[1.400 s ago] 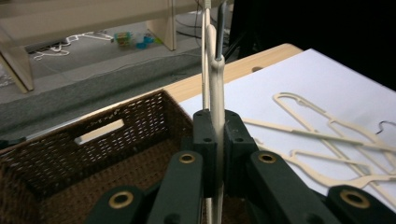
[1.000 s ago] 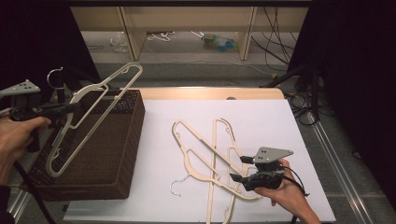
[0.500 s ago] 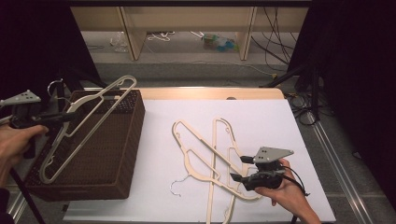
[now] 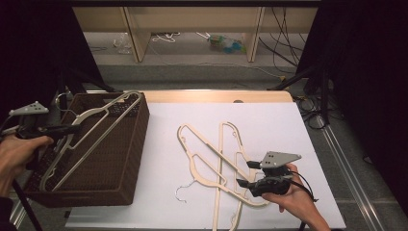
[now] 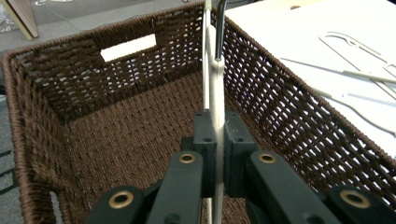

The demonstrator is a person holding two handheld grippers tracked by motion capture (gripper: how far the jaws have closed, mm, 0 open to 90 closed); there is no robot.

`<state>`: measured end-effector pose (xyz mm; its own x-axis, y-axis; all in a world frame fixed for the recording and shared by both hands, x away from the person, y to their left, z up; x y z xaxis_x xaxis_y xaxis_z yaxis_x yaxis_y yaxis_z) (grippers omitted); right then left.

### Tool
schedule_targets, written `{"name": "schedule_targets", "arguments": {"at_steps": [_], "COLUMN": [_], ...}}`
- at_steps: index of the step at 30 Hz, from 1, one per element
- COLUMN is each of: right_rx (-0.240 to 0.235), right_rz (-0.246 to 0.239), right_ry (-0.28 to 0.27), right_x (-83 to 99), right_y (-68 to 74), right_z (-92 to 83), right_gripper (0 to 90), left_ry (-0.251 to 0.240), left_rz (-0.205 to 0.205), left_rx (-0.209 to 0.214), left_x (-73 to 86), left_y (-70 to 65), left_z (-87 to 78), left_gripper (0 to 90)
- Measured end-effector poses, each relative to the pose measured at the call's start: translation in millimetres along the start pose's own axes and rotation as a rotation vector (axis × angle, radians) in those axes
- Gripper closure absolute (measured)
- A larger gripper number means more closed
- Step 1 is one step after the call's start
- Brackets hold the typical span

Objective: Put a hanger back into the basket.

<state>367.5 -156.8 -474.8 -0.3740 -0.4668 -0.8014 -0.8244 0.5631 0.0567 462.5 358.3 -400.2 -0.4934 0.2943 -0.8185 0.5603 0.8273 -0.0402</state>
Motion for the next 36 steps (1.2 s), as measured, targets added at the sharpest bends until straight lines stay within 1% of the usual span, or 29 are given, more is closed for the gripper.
{"name": "schedule_targets", "arguments": {"at_steps": [2, 3, 4, 5, 6, 7, 9, 10, 11, 12, 16, 17, 18, 19, 20, 21, 23, 24, 25, 26, 27, 28, 29, 30, 31, 32, 33, 35, 36], "right_rx": [0.003, 0.001, 0.001, 0.001, 0.004, 0.007, 0.005, -0.002, 0.0, 0.0, -0.001, 0.002, 0.0, 0.002, 0.001, -0.002, 0.0, -0.003, -0.002, -0.002, 0.0, -0.002, -0.002, -0.002, -0.002, -0.002, 0.0, -0.002, -0.004], "right_rz": [0.002, 0.004, 0.004, 0.008, 0.005, 0.002, -0.003, 0.004, 0.0, -0.003, 0.001, 0.004, 0.003, 0.004, 0.005, 0.007, 0.0, 0.0, -0.005, -0.006, -0.002, -0.001, 0.004, 0.006, 0.008, 0.005, 0.003, -0.003, -0.002], "right_ry": [0.001, 0.004, 0.004, 0.005, 0.004, -0.001, -0.003, 0.003, 0.002, 0.001, 0.005, 0.002, 0.002, -0.002, 0.0, 0.004, 0.003, 0.002, 0.002, 0.001, -0.001, 0.0, 0.002, 0.003, 0.004, 0.003, 0.0, 0.001, 0.0], "right_x": [0.7, 1.2, 1.3, 1.4, 1.2, 0.4, -0.3, 0.1, 0.2, 0.3, 1.1, 0.9, 0.9, 0.4, 0.6, 1.1, 1.0, 0.8, 0.5, 0.4, 0.2, 0.5, 0.9, 1.2, 1.3, 1.2, 0.9, 0.6, 0.4], "right_y": [-0.8, -0.6, -0.7, -0.6, -1.0, -1.3, -0.9, 0.3, -0.1, -0.2, -0.5, -0.7, -0.9, -1.2, -1.2, -0.7, -0.4, 0.2, 0.2, 0.1, 0.1, -0.2, -0.4, -0.7, -0.5, -0.6, -0.5, -0.2, 0.2], "right_z": [0.3, 0.4, 0.4, 0.3, 0.2, 0.3, 0.1, -0.1, 0.3, 0.5, 1.2, 1.0, 0.7, 0.6, 0.6, 0.7, 1.2, 1.2, 1.3, 1.2, 0.9, 0.7, 0.5, 0.5, 0.6, 0.8, 1.2, 1.4, 1.3], "right_gripper": [30.2, 30.2, 30.2, 30.2, 30.2, 30.2, 30.2, 30.2, 30.2, 30.2, 30.2, 30.2, 30.2, 30.2, 30.2, 30.2, 30.2, 30.3, 30.2, 30.2, 30.2, 30.2, 30.2, 30.2, 30.2, 30.2, 30.2, 30.2, 30.2], "left_ry": [0.009, 0.009, 0.006, 0.015, 0.019, 0.03, 0.041, 0.067, 0.077, 0.093, 0.114, 0.128, 0.127, 0.134, 0.16, 0.19, 0.219, 0.225, 0.228, 0.224, 0.205, 0.214, 0.207, 0.213, 0.218, 0.207, 0.205, 0.195, 0.21], "left_rz": [0.023, 0.01, 0.011, 0.033, 0.01, 0.039, -0.005, -0.005, -0.041, -0.062, -0.108, -0.099, -0.061, -0.071, -0.064, -0.088, -0.1, -0.097, -0.111, -0.105, -0.091, -0.053, -0.101, -0.114, -0.143, -0.106, -0.101, -0.124, -0.078], "left_rx": [0.002, 0.004, 0.0, 0.006, 0.001, 0.003, 0.0, -0.002, 0.002, 0.005, -0.009, -0.011, -0.016, -0.021, -0.027, -0.041, -0.069, -0.083, -0.103, -0.122, -0.141, -0.146, -0.151, -0.15, -0.158, -0.159, -0.168, -0.198, -0.196], "left_x": [1.9, 2.5, 2.8, 3.6, 4.9, 5.8, 8.9, 12.0, 14.6, 17.3, 21.8, 23.4, 24.2, 25.8, 28.8, 32.9, 37.6, 38.9, 40.4, 40.8, 40.1, 40.6, 41.5, 42.2, 42.7, 41.2, 40.5, 38.0, 36.1], "left_y": [1.9, 1.0, 1.2, 2.5, 1.8, 4.1, 2.3, 2.7, 0.4, -0.3, 3.5, 4.8, 7.9, 7.2, 7.7, 7.1, 10.5, 13.6, 14.7, 16.5, 19.2, 22.5, 19.7, 19.3, 18.3, 21.4, 22.7, 24.9, 27.8], "left_z": [0.8, 1.5, 2.5, 3.3, 4.2, 4.9, 7.7, 8.5, 10.6, 12.7, 21.2, 22.0, 24.0, 26.2, 27.5, 28.9, 33.1, 35.3, 37.5, 40.1, 43.5, 43.8, 44.4, 43.0, 41.3, 40.6, 38.6, 33.3, 27.9], "left_gripper": [86.0, 86.0, 86.0, 86.0, 86.0, 86.0, 86.0, 85.9, 85.9, 85.9, 85.9, 85.8, 85.8, 85.8, 85.7, 85.6, 85.4, 84.9, 84.1, 83.6, 83.0, 82.2, 81.4, 79.4, 75.8, 72.0, 68.7, 58.7, 56.2]}}
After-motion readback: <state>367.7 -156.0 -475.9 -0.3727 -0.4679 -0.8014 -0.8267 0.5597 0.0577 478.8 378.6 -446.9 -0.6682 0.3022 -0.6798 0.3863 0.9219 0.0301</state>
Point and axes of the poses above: each handheld gripper's, and its own axes: z roughly forward along the jaws, x roughly out of its underside, y roughly to its left, the point moved 10 cm from there along z, roughly forward along the jaws, and after that the axes turned 1 degree about z, right-handed, at the moved point
